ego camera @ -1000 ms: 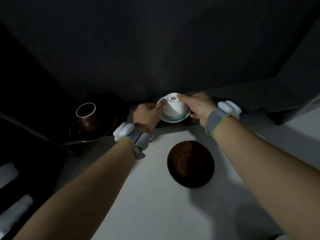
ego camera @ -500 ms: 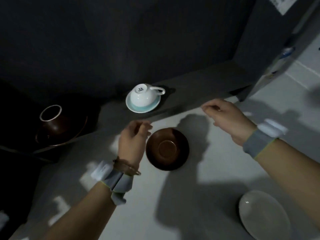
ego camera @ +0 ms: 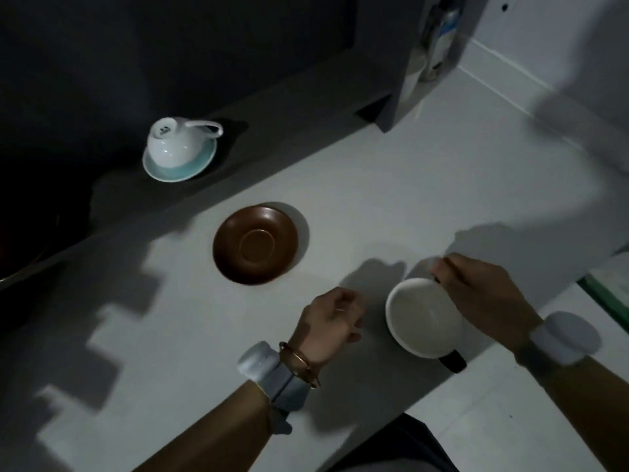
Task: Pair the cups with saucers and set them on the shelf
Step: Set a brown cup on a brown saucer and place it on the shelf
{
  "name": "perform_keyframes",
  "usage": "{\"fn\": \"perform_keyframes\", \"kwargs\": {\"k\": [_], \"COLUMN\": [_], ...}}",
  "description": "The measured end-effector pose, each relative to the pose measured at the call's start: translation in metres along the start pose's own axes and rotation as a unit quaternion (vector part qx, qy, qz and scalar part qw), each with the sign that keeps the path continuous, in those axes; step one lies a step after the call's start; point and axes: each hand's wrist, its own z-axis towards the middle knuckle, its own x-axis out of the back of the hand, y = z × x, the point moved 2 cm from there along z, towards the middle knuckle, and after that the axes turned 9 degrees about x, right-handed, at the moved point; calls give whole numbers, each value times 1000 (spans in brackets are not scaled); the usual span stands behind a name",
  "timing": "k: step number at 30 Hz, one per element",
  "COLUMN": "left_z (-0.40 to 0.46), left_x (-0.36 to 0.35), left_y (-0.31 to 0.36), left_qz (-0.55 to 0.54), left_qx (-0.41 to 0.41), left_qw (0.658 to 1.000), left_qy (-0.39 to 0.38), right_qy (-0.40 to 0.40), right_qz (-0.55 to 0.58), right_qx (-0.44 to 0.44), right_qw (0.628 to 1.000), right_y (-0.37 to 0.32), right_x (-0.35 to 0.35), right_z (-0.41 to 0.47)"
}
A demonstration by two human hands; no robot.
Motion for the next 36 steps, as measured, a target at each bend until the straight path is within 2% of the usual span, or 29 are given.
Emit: {"fn": "perform_keyframes", "kwargs": {"k": [2,7,14,19,23,27,29,30,32,34,36], "left_z": [-2,-2,-5,-13,-24,-36,-39,-40,-42,-43,-44], "left_x": [-12,-29,-34,-19,-4,16,29,36,52,69,85], "left_y": [-5,-8,-13,-8,-1,7,8,8,8,9,16], "left_qz": [8,13,46,47,96,128,114,101,40,-74,-182], "left_qx": [14,16,-11,-35,-92,-173,-196,-193,-166,-126,-89], "left_qw": [1000,998,999,998,991,975,972,975,985,989,979], "left_qy": [-25,-62,-21,9,17,50,55,52,35,9,8], "right_qy": [14,2,41,20,-43,-144,-184,-198,-198,-190,-187], "right_qz": [32,168,319,424,533,658,683,682,656,620,573], "right_qx": [-7,-93,-133,-137,-169,-179,-155,-138,-95,-39,21], "right_qw": [999,981,937,895,828,717,689,690,722,760,798], "right_y": [15,36,32,28,18,-3,-16,-24,-35,-47,-61], "right_x": [0,-13,-30,-39,-51,-65,-68,-68,-69,-68,-68], "right_z": [-13,-38,-56,-60,-59,-47,-41,-37,-25,-12,2]}}
